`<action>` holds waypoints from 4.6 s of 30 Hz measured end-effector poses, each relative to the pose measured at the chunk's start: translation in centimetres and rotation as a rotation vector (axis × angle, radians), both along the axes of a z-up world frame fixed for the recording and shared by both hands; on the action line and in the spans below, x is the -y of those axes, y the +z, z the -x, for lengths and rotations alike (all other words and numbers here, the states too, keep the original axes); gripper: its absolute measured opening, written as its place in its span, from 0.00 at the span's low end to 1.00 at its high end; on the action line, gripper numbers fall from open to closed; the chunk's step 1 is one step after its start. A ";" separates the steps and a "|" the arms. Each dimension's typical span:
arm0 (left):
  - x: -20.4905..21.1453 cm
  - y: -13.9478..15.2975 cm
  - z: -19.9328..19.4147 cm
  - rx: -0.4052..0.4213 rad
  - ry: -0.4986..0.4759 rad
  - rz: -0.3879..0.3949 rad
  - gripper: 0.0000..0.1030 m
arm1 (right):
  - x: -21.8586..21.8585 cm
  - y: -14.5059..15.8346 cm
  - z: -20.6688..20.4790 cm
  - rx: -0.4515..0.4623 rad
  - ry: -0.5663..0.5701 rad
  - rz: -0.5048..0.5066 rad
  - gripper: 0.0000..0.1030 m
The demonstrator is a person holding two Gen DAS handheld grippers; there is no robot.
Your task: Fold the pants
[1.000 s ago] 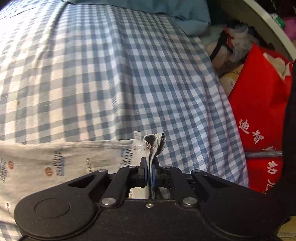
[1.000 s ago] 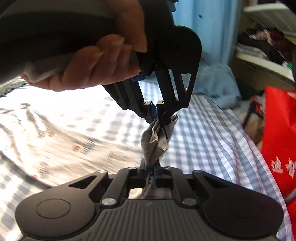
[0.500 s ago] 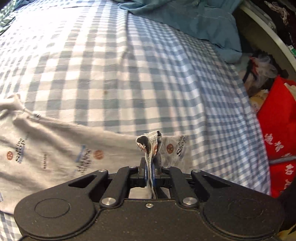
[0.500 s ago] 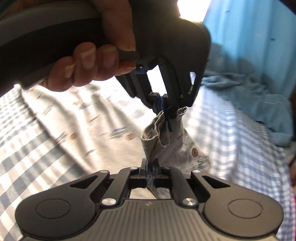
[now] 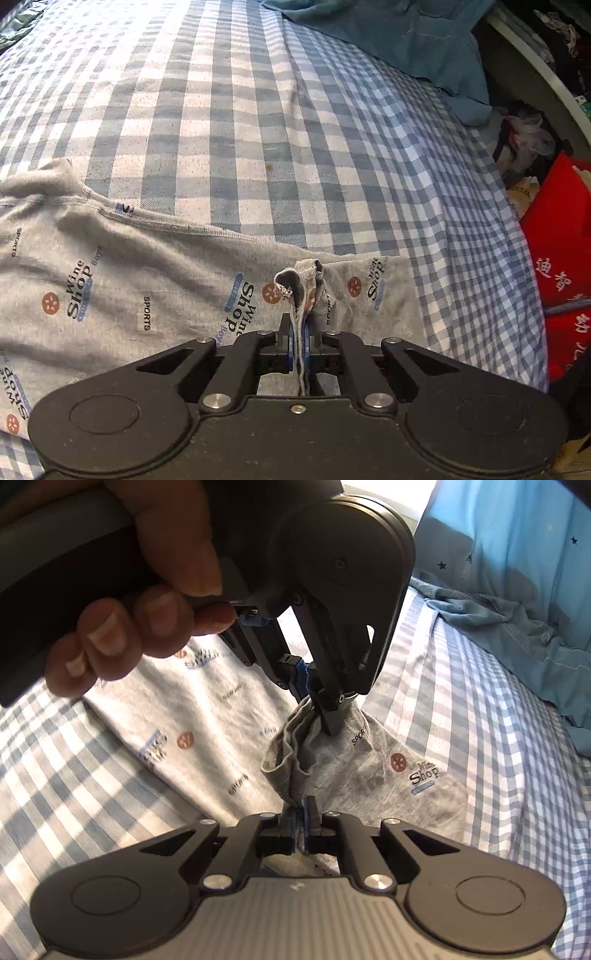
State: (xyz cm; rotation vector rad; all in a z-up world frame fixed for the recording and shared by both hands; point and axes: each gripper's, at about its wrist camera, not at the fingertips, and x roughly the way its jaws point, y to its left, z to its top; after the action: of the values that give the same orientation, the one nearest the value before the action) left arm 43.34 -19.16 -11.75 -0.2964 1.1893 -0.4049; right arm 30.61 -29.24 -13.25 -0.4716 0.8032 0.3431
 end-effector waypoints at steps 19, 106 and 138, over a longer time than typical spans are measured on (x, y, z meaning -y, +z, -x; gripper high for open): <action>-17.4 3.2 0.3 -0.006 0.092 0.016 0.04 | -14.5 3.9 0.1 -0.033 0.105 -0.078 0.04; -41.8 -4.9 9.4 0.043 0.763 -0.204 0.92 | -20.3 -0.7 -7.0 -0.041 -0.074 0.049 1.00; -39.7 -3.0 6.7 0.087 0.787 -0.202 0.11 | -16.2 0.0 -6.5 -0.062 -0.100 0.002 1.00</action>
State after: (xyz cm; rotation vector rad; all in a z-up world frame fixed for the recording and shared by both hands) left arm 36.65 20.58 -14.73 -0.5332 0.9305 0.3827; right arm 37.13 -13.06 -13.22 -0.4226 0.8847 0.2650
